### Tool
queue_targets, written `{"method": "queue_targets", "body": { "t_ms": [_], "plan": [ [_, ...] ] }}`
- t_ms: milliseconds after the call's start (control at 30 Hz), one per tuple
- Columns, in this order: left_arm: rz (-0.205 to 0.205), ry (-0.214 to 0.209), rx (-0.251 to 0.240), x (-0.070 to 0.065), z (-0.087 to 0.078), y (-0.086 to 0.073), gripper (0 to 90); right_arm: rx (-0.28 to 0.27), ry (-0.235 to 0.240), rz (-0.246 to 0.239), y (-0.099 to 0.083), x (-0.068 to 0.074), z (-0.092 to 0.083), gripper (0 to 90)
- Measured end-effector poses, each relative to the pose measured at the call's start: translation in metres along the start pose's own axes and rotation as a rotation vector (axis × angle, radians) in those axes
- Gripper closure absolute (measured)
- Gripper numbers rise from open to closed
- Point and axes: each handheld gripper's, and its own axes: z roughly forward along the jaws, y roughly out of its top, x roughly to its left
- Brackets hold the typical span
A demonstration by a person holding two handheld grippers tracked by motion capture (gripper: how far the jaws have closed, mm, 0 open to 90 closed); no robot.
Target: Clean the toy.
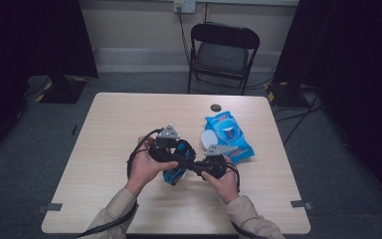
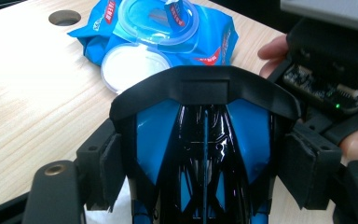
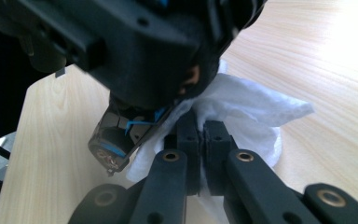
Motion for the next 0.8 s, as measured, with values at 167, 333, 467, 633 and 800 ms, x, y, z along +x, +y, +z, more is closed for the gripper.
{"method": "queue_targets", "body": {
  "t_ms": [167,333,467,633,800],
  "plan": [
    [-0.004,-0.001,-0.011,0.000,0.000,0.001,25.3,0.011,0.016,0.003,-0.004,0.002,0.004,88.7],
    [-0.005,-0.006,-0.020,-0.001,-0.001,0.003,25.3,0.019,0.037,0.011,-0.009,0.003,0.009,88.7],
    [-0.008,-0.003,-0.031,-0.001,-0.003,0.004,25.3,0.033,0.045,0.005,-0.012,0.004,0.012,88.6],
    [-0.008,0.006,-0.040,0.001,-0.007,0.005,25.3,0.041,0.054,-0.001,-0.012,0.005,0.012,88.6],
    [-0.011,0.013,-0.044,0.003,-0.011,0.005,25.3,0.063,0.047,-0.007,-0.015,0.005,0.013,88.6]
  ]
}}
